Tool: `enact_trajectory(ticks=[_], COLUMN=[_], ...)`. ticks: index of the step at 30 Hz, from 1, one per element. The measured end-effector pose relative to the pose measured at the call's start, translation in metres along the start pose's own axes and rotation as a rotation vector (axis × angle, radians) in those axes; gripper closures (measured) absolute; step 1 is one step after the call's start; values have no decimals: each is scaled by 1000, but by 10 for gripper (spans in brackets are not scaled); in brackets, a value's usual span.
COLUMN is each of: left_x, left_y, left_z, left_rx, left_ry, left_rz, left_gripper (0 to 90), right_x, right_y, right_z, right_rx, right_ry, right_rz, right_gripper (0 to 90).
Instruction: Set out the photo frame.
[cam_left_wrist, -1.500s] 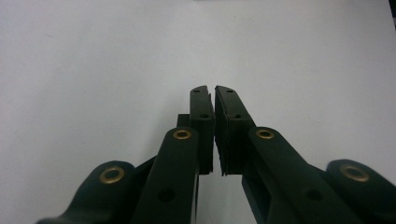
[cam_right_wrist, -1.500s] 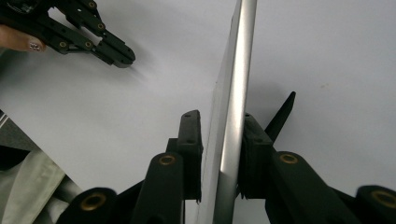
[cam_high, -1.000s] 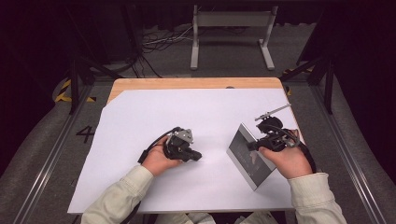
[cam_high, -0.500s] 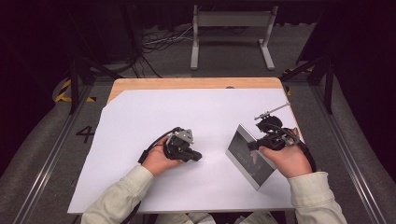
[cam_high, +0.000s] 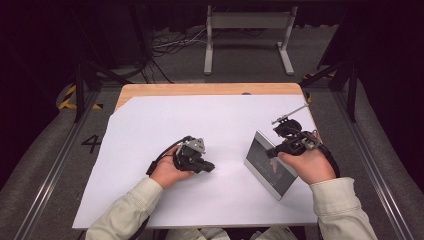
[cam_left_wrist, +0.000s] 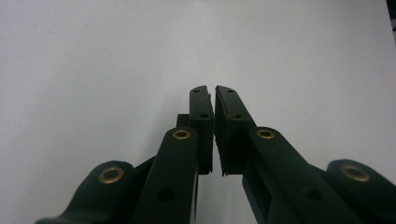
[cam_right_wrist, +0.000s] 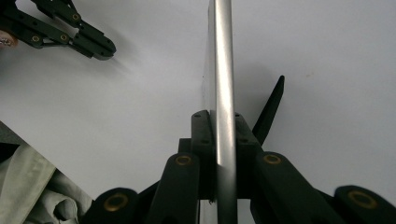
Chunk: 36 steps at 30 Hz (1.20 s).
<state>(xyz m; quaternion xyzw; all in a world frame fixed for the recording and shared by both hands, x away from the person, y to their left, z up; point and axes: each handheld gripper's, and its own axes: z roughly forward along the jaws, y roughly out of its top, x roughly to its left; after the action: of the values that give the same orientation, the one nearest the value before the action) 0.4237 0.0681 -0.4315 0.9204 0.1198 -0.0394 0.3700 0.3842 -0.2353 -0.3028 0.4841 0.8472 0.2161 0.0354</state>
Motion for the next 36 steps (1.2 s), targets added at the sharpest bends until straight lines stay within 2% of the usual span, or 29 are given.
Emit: enact_trajectory(ticks=[7,10,22,27,36], left_x=[0,-1,-4,-6,-10], left_y=[-8,-13,-32,-42,-60], left_z=[-7,-11,-29,-37,-51], left_rx=[-2,-6,-20,-26,-38], left_ry=[13,32,73,91,127], left_rz=[-29,-38,-84,-109,-151], left_gripper=[857,857,856,855,852], right_x=[-2,-2,-1,2,4], right_y=[9,13,34,46,63], right_z=[-3,-4,-5,-3,0], right_rx=[3,3,6,14,23], right_ry=[4,9,27,25,41], right_rz=[-37,-50,-137,-209,-283], right_gripper=[838,838,838,839,839])
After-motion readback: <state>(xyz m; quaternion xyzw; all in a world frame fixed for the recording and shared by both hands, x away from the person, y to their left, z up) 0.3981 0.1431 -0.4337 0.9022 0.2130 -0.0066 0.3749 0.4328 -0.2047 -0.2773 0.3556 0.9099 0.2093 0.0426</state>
